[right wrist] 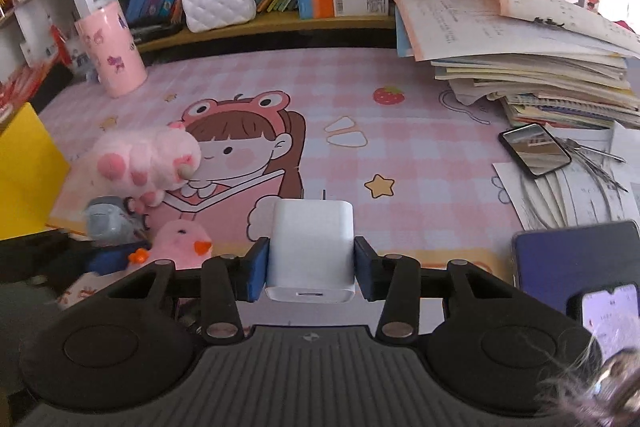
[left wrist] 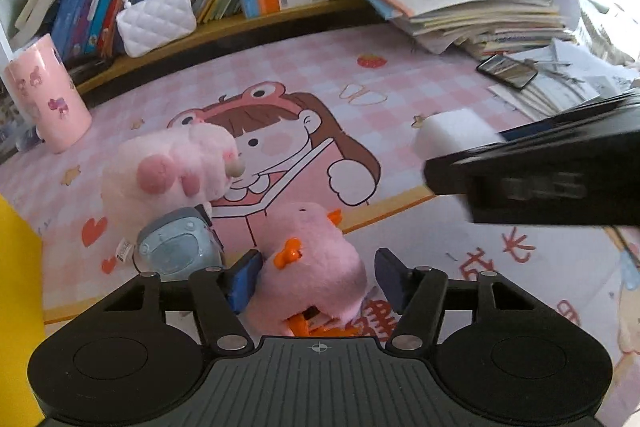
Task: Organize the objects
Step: 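Grasp the pink plush chick with the left tool while the right tool grasps the white charger, then carry the plush chick and white charger with both tools over the yellow box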
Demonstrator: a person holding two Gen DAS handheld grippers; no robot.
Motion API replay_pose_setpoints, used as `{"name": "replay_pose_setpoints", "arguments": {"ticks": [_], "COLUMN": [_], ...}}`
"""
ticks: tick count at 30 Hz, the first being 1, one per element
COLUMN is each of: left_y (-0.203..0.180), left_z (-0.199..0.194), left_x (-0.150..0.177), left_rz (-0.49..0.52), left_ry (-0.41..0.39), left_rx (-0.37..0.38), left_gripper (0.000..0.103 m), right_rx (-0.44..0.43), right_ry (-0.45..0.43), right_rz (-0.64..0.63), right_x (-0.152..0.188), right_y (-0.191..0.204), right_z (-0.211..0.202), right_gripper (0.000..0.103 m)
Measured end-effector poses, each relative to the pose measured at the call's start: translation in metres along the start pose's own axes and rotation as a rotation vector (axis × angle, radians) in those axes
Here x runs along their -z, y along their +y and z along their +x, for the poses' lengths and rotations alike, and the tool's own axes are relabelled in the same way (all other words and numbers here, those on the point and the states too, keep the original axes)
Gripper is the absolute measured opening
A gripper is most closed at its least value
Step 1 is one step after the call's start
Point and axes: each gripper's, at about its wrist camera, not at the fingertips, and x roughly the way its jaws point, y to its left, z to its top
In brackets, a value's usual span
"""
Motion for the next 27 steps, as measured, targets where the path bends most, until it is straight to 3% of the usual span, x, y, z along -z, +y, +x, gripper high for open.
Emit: {"name": "replay_pose_setpoints", "arguments": {"ticks": [1, 3, 10, 14, 27], "left_y": [0.001, 0.005, 0.011, 0.021, 0.089], "left_z": [0.002, 0.001, -0.037, -0.065, -0.142], "left_x": [0.001, 0.001, 0.011, 0.031, 0.105], "left_rz": [-0.003, -0.033, -0.077, -0.139, -0.338], "left_ry": [0.005, 0.007, -0.034, -0.03, -0.067], "left_rx": [-0.012, -0.01, 0.069, 0.071, -0.061], "left_gripper": [0.05, 0.049, 0.049, 0.049, 0.049], "right_rx": [-0.002, -0.007, -0.01, -0.013, -0.099], "right_ry": [-0.004, -0.011, -0.025, -0.031, -0.021], "right_rz": [-0.001, -0.008, -0.006, -0.006, -0.085], "right_x": [0.001, 0.004, 0.013, 0.026, 0.061], "right_y": [0.001, 0.004, 0.014, 0.029, 0.116], "right_z": [-0.004, -0.011, -0.028, -0.038, -0.065], "right_gripper": [0.041, 0.041, 0.041, 0.042, 0.041]}}
